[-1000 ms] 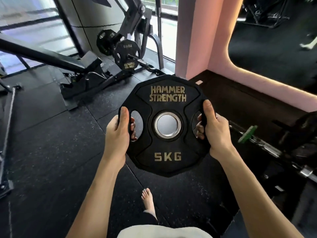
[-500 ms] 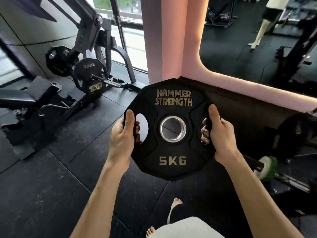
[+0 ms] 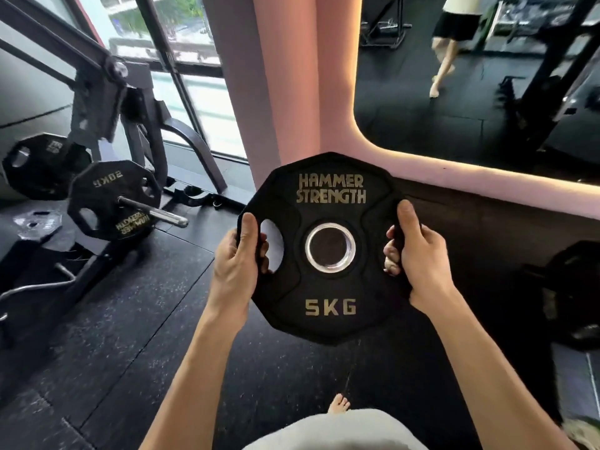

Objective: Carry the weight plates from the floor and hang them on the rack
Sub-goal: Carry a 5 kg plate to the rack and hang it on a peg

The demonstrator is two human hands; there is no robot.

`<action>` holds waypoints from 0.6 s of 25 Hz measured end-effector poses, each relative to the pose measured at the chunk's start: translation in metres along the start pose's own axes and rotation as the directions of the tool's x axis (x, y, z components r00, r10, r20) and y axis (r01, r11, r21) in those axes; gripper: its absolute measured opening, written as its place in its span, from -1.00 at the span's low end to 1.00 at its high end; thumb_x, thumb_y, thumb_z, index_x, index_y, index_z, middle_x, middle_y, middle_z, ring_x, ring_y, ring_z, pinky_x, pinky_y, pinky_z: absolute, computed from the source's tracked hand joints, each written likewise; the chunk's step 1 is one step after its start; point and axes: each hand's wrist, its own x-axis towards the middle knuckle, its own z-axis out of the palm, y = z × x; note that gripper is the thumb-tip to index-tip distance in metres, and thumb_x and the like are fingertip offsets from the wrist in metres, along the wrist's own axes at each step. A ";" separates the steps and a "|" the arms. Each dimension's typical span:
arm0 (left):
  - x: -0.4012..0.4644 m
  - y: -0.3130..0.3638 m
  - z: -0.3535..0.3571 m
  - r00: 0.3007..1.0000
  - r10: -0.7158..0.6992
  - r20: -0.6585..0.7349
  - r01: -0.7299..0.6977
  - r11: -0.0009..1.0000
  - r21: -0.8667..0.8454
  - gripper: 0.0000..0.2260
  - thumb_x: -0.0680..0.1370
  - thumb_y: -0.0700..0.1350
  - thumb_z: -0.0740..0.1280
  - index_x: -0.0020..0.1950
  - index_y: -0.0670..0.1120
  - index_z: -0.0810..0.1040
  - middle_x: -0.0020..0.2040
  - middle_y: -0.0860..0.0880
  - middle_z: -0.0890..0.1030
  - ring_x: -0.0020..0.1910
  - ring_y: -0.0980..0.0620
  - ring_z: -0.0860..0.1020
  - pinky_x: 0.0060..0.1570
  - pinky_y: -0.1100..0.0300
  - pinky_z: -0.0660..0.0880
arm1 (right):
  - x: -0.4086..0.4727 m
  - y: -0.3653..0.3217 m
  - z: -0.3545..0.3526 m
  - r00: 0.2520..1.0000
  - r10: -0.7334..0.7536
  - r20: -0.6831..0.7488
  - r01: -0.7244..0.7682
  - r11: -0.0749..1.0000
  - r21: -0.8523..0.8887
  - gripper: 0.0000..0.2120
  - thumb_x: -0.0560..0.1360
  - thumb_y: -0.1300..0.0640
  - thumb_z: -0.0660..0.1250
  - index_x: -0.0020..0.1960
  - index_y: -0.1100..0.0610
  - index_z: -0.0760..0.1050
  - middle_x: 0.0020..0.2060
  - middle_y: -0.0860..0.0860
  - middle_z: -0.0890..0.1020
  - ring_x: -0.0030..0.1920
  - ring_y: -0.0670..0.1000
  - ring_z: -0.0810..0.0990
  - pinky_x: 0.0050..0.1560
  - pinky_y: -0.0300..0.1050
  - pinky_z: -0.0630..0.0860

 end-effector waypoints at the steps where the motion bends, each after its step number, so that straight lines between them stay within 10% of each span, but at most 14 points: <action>1: 0.021 0.004 0.007 1.000 -0.004 -0.001 0.004 1.000 -0.004 -0.62 0.61 0.22 0.16 -0.17 -0.07 0.42 -0.32 0.01 0.43 -0.40 0.09 0.38 -0.38 0.23 0.39 | 0.020 -0.006 0.006 1.000 0.005 -0.015 -0.005 1.000 -0.001 -0.50 0.48 -0.30 0.26 -0.22 0.16 0.46 -0.52 0.02 0.46 -0.52 -0.04 0.38 -0.52 -0.19 0.37; 15: 0.427 0.030 0.139 0.925 0.008 0.380 0.007 0.999 -0.038 -0.54 0.52 0.30 0.21 -0.08 -0.12 0.47 -0.26 -0.07 0.40 -0.33 0.02 0.35 -0.31 0.15 0.34 | 0.329 -0.077 0.098 0.916 -0.025 -0.401 0.072 0.992 0.102 -0.51 0.48 -0.30 0.26 -0.26 0.14 0.46 -0.53 0.00 0.46 -0.50 -0.02 0.39 -0.49 -0.17 0.37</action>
